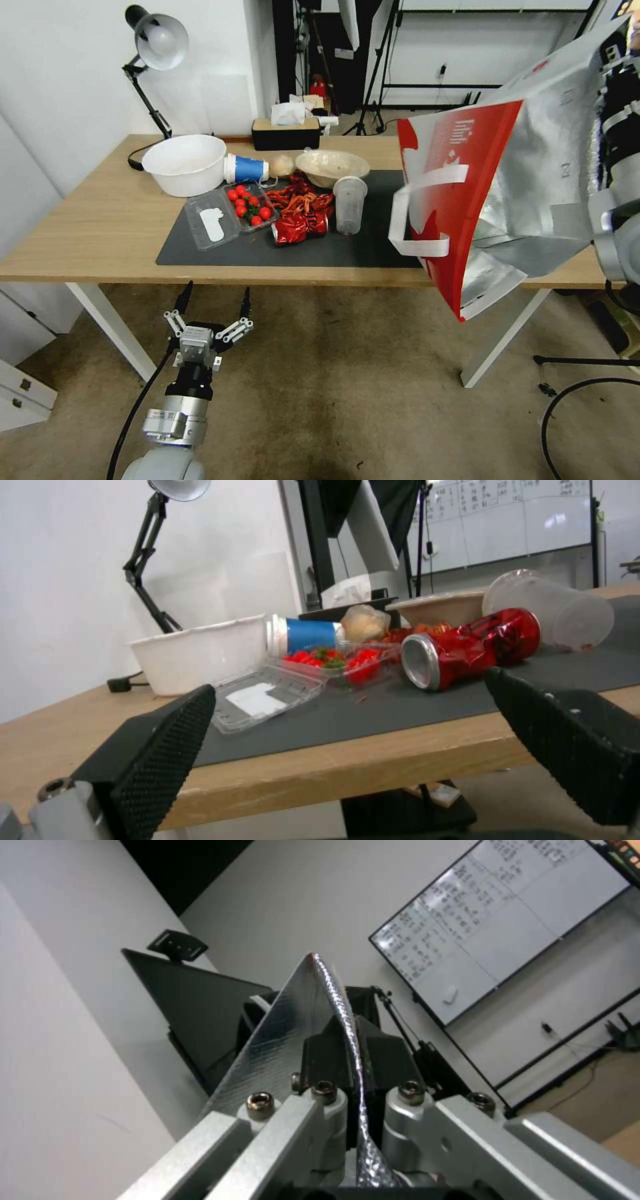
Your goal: Pick up the food delivery bag from the floor and place it on the table.
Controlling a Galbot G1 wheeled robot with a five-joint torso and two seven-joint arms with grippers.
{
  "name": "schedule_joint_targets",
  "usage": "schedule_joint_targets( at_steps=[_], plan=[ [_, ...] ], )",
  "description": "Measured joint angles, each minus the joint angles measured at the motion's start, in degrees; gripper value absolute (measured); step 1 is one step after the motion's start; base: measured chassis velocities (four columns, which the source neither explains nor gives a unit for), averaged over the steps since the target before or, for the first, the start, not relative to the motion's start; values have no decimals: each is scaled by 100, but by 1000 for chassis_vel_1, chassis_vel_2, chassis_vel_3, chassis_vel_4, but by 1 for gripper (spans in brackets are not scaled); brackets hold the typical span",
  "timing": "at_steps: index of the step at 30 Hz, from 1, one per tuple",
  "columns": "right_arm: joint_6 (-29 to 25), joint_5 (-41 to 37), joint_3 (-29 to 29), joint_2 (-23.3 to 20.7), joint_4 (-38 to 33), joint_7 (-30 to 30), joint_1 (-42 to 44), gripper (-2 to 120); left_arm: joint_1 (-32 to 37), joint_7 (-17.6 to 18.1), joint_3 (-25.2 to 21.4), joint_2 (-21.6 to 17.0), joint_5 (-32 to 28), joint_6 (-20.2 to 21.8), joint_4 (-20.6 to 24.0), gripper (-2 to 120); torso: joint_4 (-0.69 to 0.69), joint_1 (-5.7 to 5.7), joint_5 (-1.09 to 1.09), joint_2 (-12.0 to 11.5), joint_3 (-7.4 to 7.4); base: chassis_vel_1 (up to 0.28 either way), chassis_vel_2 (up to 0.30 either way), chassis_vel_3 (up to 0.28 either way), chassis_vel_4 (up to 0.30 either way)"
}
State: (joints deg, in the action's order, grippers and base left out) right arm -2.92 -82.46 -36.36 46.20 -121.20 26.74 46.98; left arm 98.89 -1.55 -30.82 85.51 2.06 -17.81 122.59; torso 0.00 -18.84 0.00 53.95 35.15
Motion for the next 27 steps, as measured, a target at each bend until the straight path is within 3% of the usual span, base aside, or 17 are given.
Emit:
schedule_joint_targets(
  at_steps=[21,24,27],
  plan=[
    [364,388,507,238,850,85,-523,0,-21,-11,3,-34,-7,-67,-90,100,0,0,0,-1,0,0,0,0,0],
    [382,428,530,242,905,55,-541,5,-23,-11,6,-35,-7,-73,-93,100,0,0,0,0,0,0,0,0,0],
    [405,486,551,216,1004,-32,-567,21,-25,-11,16,-34,-8,-86,-104,100,0,0,0,0,-1,0,0,0,0]
  ],
)
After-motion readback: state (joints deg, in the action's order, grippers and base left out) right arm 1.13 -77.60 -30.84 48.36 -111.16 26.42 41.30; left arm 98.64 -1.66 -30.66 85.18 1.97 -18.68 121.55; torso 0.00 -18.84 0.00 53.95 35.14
